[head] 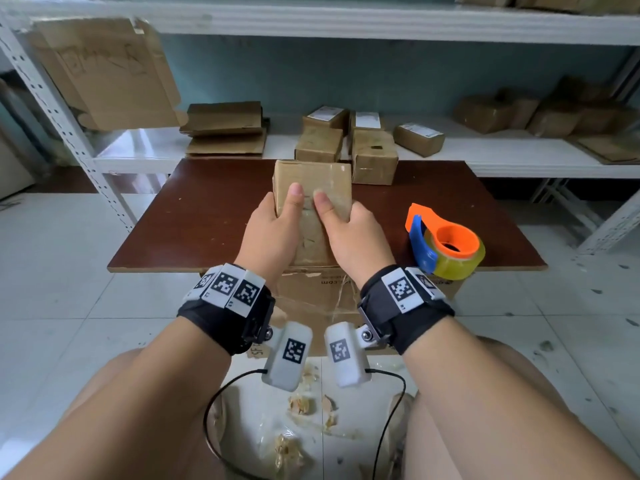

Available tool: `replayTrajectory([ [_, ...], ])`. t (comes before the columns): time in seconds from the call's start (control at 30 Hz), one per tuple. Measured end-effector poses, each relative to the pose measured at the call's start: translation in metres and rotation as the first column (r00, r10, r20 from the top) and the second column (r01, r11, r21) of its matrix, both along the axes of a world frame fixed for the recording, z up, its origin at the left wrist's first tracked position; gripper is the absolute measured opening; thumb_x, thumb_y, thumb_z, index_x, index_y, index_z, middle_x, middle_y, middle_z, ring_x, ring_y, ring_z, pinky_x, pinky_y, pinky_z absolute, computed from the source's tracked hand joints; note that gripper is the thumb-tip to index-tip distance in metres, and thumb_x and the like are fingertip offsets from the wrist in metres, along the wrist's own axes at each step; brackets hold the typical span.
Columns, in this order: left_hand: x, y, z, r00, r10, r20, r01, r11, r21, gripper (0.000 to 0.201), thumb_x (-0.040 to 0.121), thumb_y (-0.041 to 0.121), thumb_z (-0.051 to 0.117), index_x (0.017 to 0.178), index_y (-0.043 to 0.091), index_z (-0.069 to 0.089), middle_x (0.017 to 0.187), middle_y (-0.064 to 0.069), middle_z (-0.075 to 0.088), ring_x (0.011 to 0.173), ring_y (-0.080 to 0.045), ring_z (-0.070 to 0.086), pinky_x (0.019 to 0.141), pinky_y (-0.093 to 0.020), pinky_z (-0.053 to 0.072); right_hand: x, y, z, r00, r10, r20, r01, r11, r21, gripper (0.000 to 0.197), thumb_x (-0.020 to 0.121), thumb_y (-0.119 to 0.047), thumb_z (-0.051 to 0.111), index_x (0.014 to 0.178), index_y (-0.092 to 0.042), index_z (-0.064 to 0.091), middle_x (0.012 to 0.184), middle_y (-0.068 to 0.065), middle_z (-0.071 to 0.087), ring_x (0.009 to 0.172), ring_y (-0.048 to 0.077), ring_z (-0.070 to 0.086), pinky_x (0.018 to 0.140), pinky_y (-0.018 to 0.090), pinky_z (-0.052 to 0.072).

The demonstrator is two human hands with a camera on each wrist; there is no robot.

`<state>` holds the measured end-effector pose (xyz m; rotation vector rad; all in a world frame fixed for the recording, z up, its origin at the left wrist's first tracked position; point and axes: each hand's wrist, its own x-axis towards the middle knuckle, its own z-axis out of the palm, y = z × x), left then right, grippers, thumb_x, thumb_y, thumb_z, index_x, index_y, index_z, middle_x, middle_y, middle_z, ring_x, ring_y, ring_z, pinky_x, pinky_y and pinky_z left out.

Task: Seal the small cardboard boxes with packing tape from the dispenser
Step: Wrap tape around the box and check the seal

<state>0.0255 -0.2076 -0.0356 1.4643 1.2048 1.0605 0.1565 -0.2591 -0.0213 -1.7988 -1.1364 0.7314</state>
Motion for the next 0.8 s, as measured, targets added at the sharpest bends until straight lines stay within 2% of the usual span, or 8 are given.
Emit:
replayTrajectory([
  [0.1,-0.004,0.007,0.001,1.0,0.02,-0.018,-0.02,1.0,0.008,0.067,0.098,0.076,0.046,0.108,0.014,0.067,0.095,-0.004,0.072,0.083,-0.022,0.071,0.08,-0.045,0.06,-0.002,0.008,-0.007,0.997,0.04,0.062,-0.039,0.999,-0.024,0.089,0.086,-0.088,0.048,0.139,-0.019,0.058,0.13,-0.001,0.07,0.119,0.024,0.066,0.101,0.043,0.054],
  [0.17,-0.01,0.013,-0.001,1.0,0.026,0.003,-0.026,0.997,-0.07,0.077,0.092,0.082,0.05,0.112,0.009,0.069,0.09,-0.01,0.072,0.08,-0.028,0.07,0.082,-0.044,0.058,0.003,0.011,-0.011,0.991,0.132,0.029,-0.131,0.991,-0.028,0.086,0.078,-0.089,0.054,0.136,-0.024,0.059,0.122,-0.008,0.072,0.111,0.017,0.069,0.099,0.043,0.056],
  [0.3,-0.017,0.028,-0.009,0.991,-0.028,0.132,0.067,0.951,-0.301,0.102,0.064,0.096,0.064,0.123,0.013,0.071,0.114,-0.024,0.077,0.112,-0.049,0.072,0.102,-0.065,0.055,0.012,0.006,-0.01,0.95,0.299,-0.088,-0.304,0.951,-0.051,0.082,0.077,-0.072,0.08,0.14,-0.029,0.051,0.122,-0.017,0.071,0.109,0.003,0.069,0.102,0.034,0.055],
  [0.4,-0.008,0.014,0.003,0.986,-0.093,0.138,0.12,0.972,-0.2,0.078,0.082,0.082,0.062,0.13,0.021,0.069,0.117,-0.01,0.078,0.11,-0.034,0.075,0.098,-0.063,0.059,0.011,0.004,-0.012,0.964,0.111,-0.24,-0.122,0.992,-0.028,0.11,0.06,-0.098,0.066,0.144,-0.029,0.05,0.135,-0.015,0.066,0.121,0.01,0.064,0.11,0.043,0.05],
  [0.47,-0.001,0.007,0.003,0.982,-0.107,0.157,0.114,0.993,-0.037,0.069,0.093,0.069,0.062,0.14,0.02,0.061,0.131,-0.007,0.073,0.119,-0.029,0.073,0.094,-0.057,0.062,0.011,0.008,-0.012,0.954,0.006,-0.3,-0.001,1.0,0.018,0.091,0.068,-0.093,0.065,0.133,-0.03,0.058,0.123,-0.013,0.071,0.111,0.011,0.069,0.104,0.044,0.056],
  [0.57,0.001,-0.002,0.002,0.948,-0.074,0.31,0.079,0.997,-0.004,0.059,0.099,0.053,0.063,0.141,0.013,0.059,0.13,-0.008,0.074,0.118,-0.03,0.073,0.093,-0.057,0.062,0.014,0.012,-0.011,0.969,0.075,-0.236,-0.056,0.995,0.087,0.07,0.083,-0.075,0.071,0.132,-0.027,0.055,0.121,-0.013,0.07,0.11,0.007,0.067,0.106,0.042,0.054],
  [0.73,-0.01,0.0,0.015,0.87,0.006,0.492,0.089,0.981,-0.171,0.042,0.112,0.039,0.052,0.136,0.005,0.061,0.125,-0.018,0.075,0.113,-0.036,0.075,0.093,-0.061,0.062,0.022,0.015,-0.016,0.955,0.289,-0.064,-0.276,0.947,0.163,0.1,0.078,-0.064,0.082,0.161,-0.04,0.031,0.147,-0.018,0.06,0.133,0.002,0.058,0.114,0.041,0.048],
  [0.8,-0.01,0.001,0.019,0.877,-0.031,0.48,0.133,0.975,-0.18,0.047,0.111,0.041,0.053,0.141,0.006,0.058,0.128,-0.017,0.074,0.115,-0.035,0.075,0.096,-0.061,0.06,0.021,0.009,-0.013,0.952,0.26,-0.162,-0.226,0.953,0.201,0.088,0.078,-0.067,0.082,0.152,-0.038,0.046,0.134,-0.02,0.067,0.122,-0.002,0.064,0.106,0.034,0.052],
])
